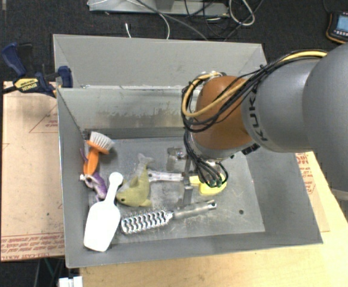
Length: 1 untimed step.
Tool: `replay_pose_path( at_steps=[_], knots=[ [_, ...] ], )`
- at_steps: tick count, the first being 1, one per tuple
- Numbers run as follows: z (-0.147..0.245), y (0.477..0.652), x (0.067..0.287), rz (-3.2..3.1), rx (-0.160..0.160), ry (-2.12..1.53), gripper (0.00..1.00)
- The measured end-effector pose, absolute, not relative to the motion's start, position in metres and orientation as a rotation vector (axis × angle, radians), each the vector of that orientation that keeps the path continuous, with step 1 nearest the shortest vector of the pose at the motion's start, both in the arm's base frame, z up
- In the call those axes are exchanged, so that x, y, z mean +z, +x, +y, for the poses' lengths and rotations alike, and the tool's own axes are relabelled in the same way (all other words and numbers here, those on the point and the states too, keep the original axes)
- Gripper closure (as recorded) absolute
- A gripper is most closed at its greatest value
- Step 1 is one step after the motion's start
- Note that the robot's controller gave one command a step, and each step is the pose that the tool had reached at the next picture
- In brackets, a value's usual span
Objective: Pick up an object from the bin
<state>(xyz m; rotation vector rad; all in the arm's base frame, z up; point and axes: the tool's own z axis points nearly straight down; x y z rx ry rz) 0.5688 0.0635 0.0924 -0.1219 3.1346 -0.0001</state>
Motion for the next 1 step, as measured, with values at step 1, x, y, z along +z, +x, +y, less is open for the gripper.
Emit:
replay_pose_path(
  at_steps=[1],
  knots=[
    [0.0637,0.5687,0.0923,3.135,0.0,-0.122,0.0]
  ],
)
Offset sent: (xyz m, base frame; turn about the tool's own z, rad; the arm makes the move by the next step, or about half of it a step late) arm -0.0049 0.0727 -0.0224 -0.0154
